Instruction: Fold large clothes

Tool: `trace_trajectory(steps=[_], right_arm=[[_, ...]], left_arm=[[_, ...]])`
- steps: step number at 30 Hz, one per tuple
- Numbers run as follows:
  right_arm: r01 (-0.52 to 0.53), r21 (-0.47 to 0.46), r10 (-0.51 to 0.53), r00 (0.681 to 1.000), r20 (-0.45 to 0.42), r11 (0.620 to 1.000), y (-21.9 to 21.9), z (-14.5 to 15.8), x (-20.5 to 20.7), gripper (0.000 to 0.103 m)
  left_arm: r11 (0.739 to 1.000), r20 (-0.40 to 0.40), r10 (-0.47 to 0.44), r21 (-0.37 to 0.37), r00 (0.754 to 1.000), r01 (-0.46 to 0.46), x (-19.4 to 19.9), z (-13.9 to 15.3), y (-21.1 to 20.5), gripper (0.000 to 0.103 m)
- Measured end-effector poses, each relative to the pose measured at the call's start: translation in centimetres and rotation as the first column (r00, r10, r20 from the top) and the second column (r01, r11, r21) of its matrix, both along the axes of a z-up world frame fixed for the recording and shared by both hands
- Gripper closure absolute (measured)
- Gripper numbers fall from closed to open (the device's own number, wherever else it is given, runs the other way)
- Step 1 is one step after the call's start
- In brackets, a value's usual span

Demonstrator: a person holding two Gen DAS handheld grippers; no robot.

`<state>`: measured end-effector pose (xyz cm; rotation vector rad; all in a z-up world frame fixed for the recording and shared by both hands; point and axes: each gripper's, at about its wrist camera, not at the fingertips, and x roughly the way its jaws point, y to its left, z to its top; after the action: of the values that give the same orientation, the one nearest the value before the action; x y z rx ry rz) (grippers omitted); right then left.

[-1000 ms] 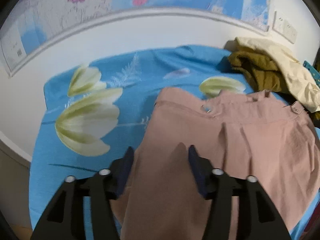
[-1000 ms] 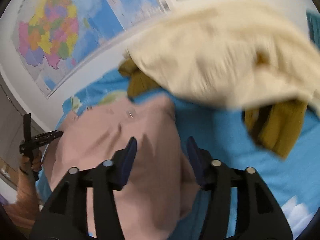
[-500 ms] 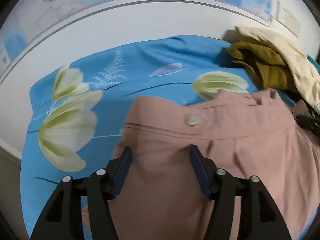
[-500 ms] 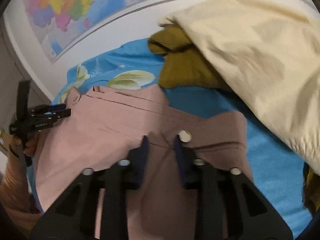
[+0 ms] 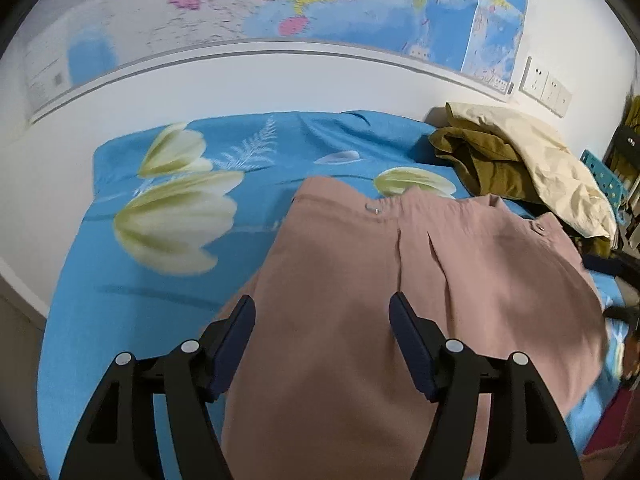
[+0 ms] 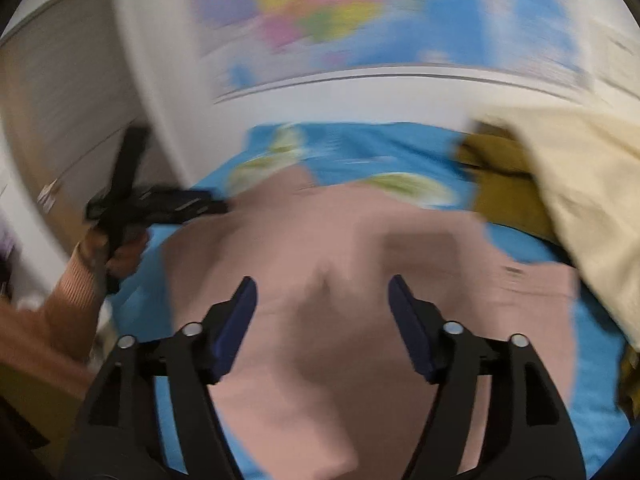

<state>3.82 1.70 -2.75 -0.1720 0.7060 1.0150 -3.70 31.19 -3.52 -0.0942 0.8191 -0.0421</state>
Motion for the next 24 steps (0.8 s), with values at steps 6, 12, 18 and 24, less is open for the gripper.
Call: trace_trajectory(steps=[6, 12, 18, 24], right_arm=[[-0.186, -0.17, 0.203, 0.975, 0.091, 0.968, 6.7, -2.6, -5.1, 0.021], [-0.235, -0.321, 0.3, 0.938, 0.172, 0.918, 10.1, -5.4, -7.6, 0.021], [-0.183, -0.398, 0.292, 0.928, 0.233, 0.899, 11.8, -7.7, -7.5, 0.032], [-0.185, -0.337, 0.263, 0.944, 0.201, 0.923, 11.1, -6.9, -6.5, 0.058]], left_arm=[[0.995, 0.008, 0.074, -0.066, 0.997, -0.074, -5.3, -1.0, 1.6, 0.03], [0.984, 0.001, 0.115, -0.138, 0.993, -0.113, -10.0, -2.2, 2.6, 0.029], [0.974, -0.016, 0.117, -0.191, 0.993, -0.118, -11.7, -3.6, 2.4, 0.028], [0.969, -0.033, 0.091, -0.228, 0.995, -0.096, -12.1, -4.7, 1.5, 0.028]])
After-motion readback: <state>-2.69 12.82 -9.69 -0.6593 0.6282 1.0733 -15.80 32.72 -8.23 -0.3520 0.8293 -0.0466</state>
